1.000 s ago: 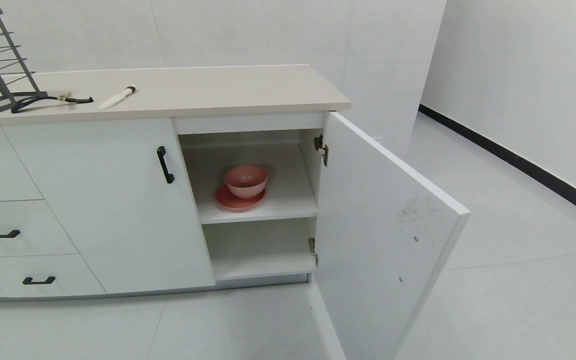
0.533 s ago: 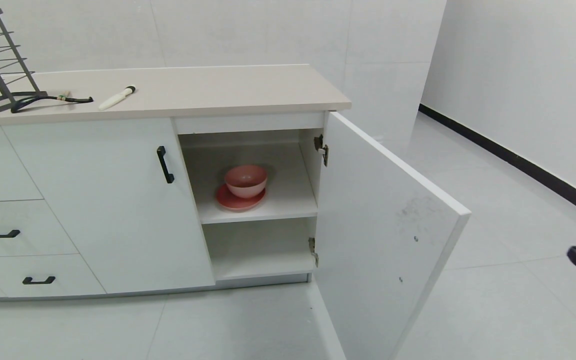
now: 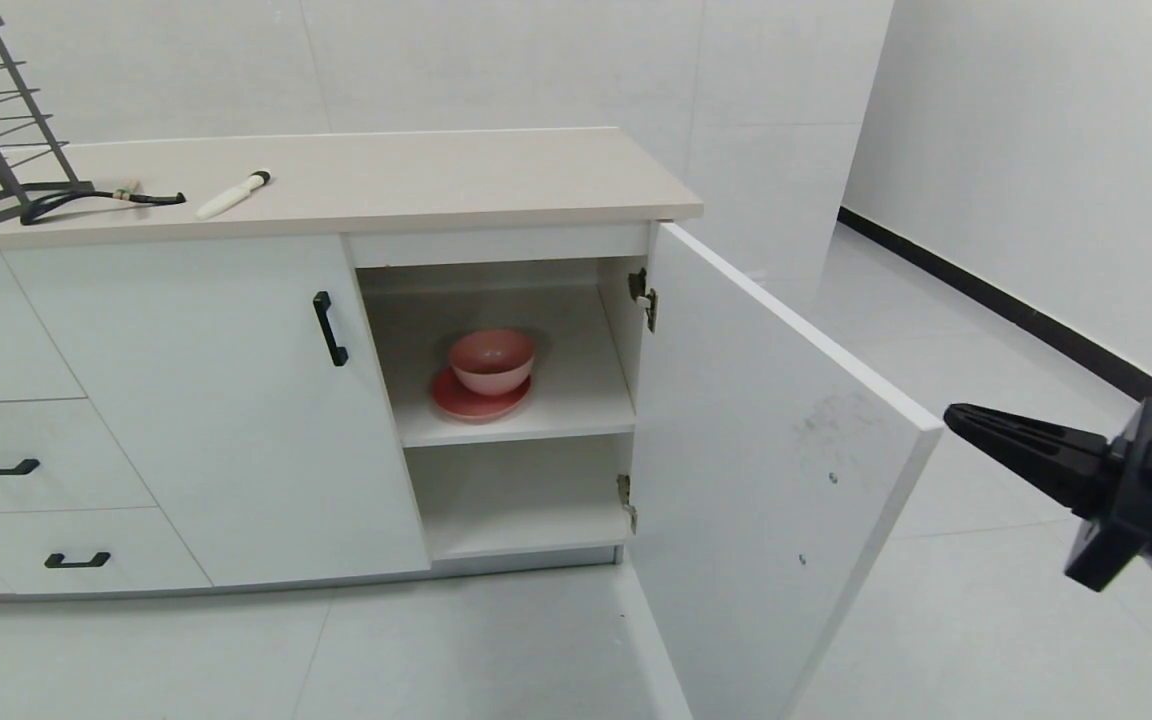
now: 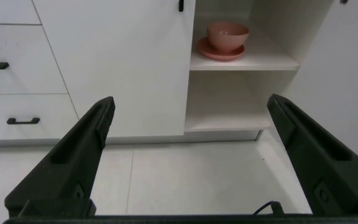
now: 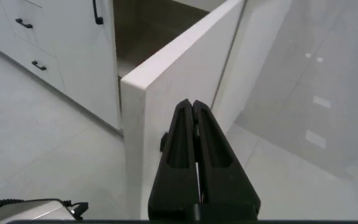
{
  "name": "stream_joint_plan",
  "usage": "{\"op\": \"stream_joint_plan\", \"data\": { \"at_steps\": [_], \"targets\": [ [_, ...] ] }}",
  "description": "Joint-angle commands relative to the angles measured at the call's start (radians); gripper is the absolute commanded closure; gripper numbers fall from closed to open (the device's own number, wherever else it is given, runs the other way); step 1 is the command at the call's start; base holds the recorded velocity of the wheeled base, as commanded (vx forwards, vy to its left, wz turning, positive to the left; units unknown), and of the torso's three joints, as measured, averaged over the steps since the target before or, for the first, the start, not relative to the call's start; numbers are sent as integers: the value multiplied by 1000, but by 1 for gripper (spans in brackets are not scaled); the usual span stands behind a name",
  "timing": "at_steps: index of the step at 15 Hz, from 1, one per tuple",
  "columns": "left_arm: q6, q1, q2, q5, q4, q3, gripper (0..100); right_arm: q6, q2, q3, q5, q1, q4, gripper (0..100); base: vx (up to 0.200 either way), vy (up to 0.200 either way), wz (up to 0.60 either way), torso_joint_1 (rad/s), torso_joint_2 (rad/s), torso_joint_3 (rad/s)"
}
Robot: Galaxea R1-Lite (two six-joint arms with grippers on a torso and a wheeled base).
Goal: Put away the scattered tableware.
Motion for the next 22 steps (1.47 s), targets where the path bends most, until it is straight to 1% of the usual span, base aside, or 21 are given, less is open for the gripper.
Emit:
{"op": "stream_joint_plan", "data": {
  "at_steps": [1, 3, 4, 6, 8, 10, 11, 16, 18, 22],
  "targets": [
    [0, 0, 2, 1, -2, 0, 0, -25, 184, 2, 62, 2, -100, 100, 0, 0, 0, 0, 0, 0],
    [2, 0, 0, 2, -2, 0, 0, -56, 237, 6, 93, 2, -166, 100, 0, 0, 0, 0, 0, 0],
    [2, 0, 0, 2, -2, 0, 0, -59, 280, 9, 98, 14, -232, 100, 0, 0, 0, 0, 0, 0],
    [3, 0, 0, 2, -2, 0, 0, -59, 301, 9, 98, 32, -267, 100, 0, 0, 0, 0, 0, 0],
    [8, 0, 0, 1, 0, 0, 0, -59, 301, 10, 98, 65, -275, 100, 0, 0, 0, 0, 0, 0],
    [31, 2, 0, -4, 1, 0, 0, -61, 295, 12, 96, 97, -275, 100, 0, 0, 0, 0, 0, 0],
    [36, 2, 0, -4, 1, 0, 0, -61, 293, 12, 96, 107, -275, 100, 0, 0, 0, 0, 0, 0],
    [36, 2, 0, -5, 1, 0, 0, -62, 290, 25, 90, 193, -275, 100, 0, 0, 0, 0, 0, 0],
    [34, 2, 0, -5, 1, 0, 0, -61, 303, 6, 85, 256, -275, 100, 0, 0, 0, 0, 0, 0],
    [34, 2, 0, -5, 1, 0, 0, -62, 372, -65, 85, 279, -276, 100, 0, 0, 0, 0, 0, 0]
  ]
}}
